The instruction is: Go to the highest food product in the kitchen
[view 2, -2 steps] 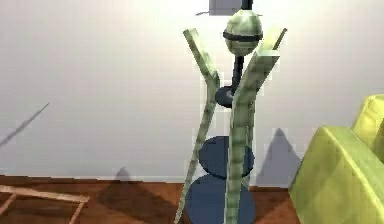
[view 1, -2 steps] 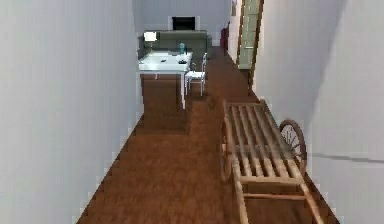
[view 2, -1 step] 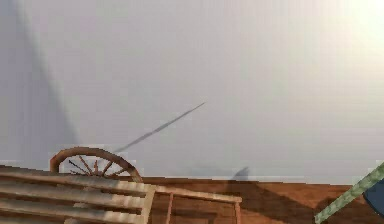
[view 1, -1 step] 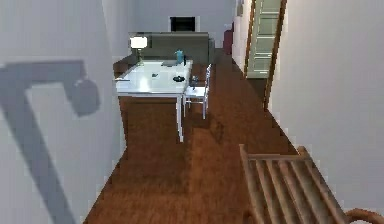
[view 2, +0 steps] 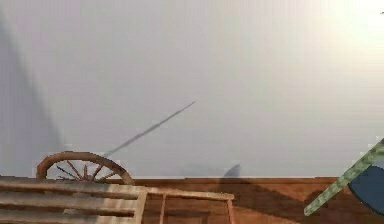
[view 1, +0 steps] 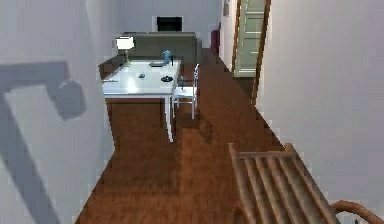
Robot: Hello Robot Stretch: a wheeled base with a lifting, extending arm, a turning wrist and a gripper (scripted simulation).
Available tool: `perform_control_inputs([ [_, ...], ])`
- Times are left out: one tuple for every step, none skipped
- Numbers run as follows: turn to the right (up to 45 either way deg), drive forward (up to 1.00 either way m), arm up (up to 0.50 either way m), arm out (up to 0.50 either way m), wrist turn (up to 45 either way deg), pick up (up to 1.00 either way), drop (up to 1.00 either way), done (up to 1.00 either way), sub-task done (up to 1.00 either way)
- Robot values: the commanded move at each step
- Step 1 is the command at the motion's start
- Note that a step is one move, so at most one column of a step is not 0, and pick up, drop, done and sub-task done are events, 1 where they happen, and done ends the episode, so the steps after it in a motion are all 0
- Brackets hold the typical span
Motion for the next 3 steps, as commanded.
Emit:
perform_control_inputs([
  [0.0,0.20,0.00,0.00,0.0,0.00,0.00,0.00,0.00],
  [-9.0,0.00,0.00,0.00,0.0,0.00,0.00,0.00,0.00],
  [0.0,0.85,0.00,0.00,0.0,0.00,0.00,0.00,0.00],
])
